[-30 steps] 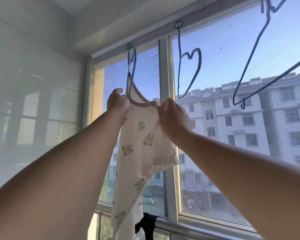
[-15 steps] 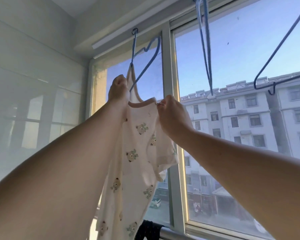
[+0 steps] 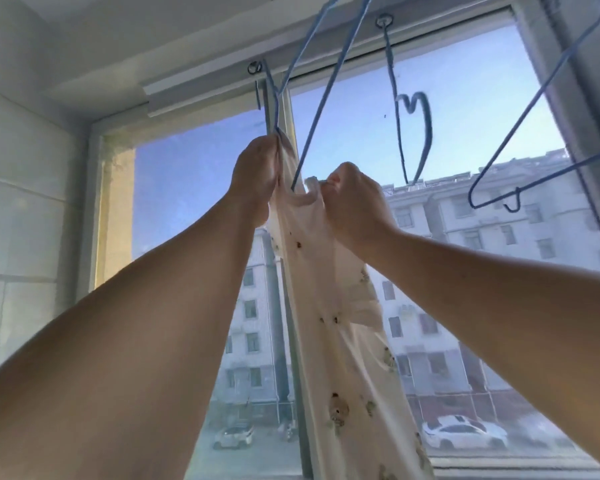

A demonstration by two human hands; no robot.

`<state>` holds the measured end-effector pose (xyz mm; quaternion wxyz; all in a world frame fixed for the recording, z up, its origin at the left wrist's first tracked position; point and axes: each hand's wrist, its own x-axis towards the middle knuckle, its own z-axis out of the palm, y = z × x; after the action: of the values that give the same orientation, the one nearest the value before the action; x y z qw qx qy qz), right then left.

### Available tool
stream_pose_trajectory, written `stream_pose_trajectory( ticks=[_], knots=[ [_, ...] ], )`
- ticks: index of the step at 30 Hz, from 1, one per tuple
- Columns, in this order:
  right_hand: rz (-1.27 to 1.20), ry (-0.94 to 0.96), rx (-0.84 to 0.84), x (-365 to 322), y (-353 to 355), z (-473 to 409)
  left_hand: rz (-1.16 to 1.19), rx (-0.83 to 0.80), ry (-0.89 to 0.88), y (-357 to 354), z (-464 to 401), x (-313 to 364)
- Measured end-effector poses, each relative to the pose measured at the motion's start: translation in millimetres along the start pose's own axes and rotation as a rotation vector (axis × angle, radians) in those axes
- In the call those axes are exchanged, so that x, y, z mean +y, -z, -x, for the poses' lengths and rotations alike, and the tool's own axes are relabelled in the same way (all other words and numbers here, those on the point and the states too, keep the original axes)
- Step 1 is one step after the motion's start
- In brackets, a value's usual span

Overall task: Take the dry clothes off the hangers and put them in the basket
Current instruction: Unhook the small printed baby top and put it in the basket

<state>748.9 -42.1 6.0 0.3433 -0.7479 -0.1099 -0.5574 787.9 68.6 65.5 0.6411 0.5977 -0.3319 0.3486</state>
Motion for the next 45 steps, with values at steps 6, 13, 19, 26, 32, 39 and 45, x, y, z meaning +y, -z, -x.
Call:
stream_pose_trajectory(
  ticks=[6, 13, 19, 26, 32, 39, 45],
  knots=[
    [0.092, 0.009, 0.026, 5, 12, 7, 0.025, 0.025, -0.104, 14, 2, -22],
    [0.177, 0.063, -0.008, 8, 7, 18, 0.071, 0.086, -0.04, 37, -1, -39],
    [0.222, 0.091, -0.027, 10, -11, 28, 0.055, 0.128, 0.124, 40, 19, -57],
    [0.18, 0.063, -0.102, 27, -18, 49, -0.022, -0.018, 0.251, 69, 70, -106],
    [0.037, -0.218, -0.3, 74, -23, 106, -0.29, -0.331, 0.33, 107, 127, -163],
    [-0.207, -0.599, -0.32, 131, -32, 204, -0.449, -0.916, 0.458, 108, 215, -204],
    [-0.317, -0.874, -0.339, 164, -19, 282, -0.441, -0.931, 0.54, 96, 278, -240]
  ],
)
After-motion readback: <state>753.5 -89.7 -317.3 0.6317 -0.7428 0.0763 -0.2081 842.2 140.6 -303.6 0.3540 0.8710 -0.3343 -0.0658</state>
